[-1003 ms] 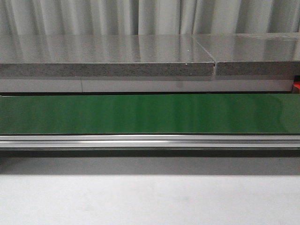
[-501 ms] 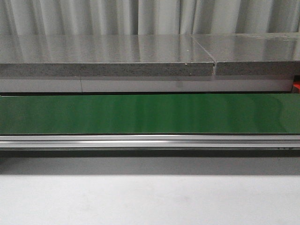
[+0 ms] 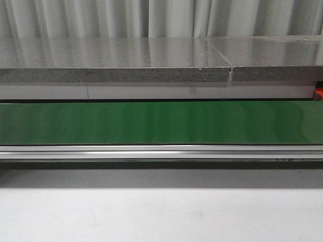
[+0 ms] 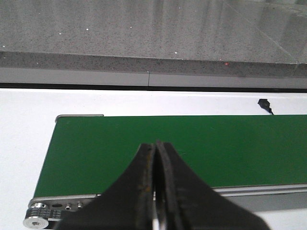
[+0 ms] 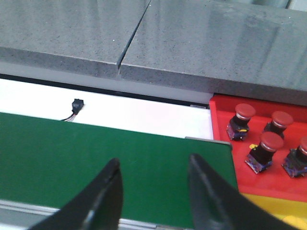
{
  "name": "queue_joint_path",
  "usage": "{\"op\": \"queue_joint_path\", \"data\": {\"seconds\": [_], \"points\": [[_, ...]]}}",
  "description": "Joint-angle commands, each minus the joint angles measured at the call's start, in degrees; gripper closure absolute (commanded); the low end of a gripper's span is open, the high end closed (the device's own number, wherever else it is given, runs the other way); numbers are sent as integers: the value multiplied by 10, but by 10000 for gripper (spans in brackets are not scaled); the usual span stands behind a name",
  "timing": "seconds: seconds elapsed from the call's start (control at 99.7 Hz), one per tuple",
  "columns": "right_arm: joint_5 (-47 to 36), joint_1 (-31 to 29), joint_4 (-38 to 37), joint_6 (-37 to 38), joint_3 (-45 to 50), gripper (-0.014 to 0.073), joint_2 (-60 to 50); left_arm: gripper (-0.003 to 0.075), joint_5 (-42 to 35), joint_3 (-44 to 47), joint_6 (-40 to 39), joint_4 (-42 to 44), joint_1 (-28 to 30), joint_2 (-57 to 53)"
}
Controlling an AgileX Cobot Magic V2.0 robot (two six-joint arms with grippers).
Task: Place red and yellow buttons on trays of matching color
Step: 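Raise the right gripper away from the trays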
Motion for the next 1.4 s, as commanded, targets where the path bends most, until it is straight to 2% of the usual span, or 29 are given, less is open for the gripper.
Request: {"op": "queue_joint_path", "data": {"seconds": [0.0, 0.13, 1.153, 1.283, 1.394], "points": [[-28, 0, 2, -6, 2, 459, -30, 739, -41, -17, -1, -11, -4, 5], [-28, 0, 2, -6, 7, 669, -49, 739, -41, -17, -1, -11, -4, 5], [-41, 0, 14, -3, 16, 662, -49, 739, -41, -17, -1, -11, -4, 5], [-63, 21, 8, 0, 31, 662, -53, 739, -41, -17, -1, -11, -4, 5], [-83, 53, -46, 42, 50, 662, -69, 739, -41, -17, -1, -11, -4, 5]]}}
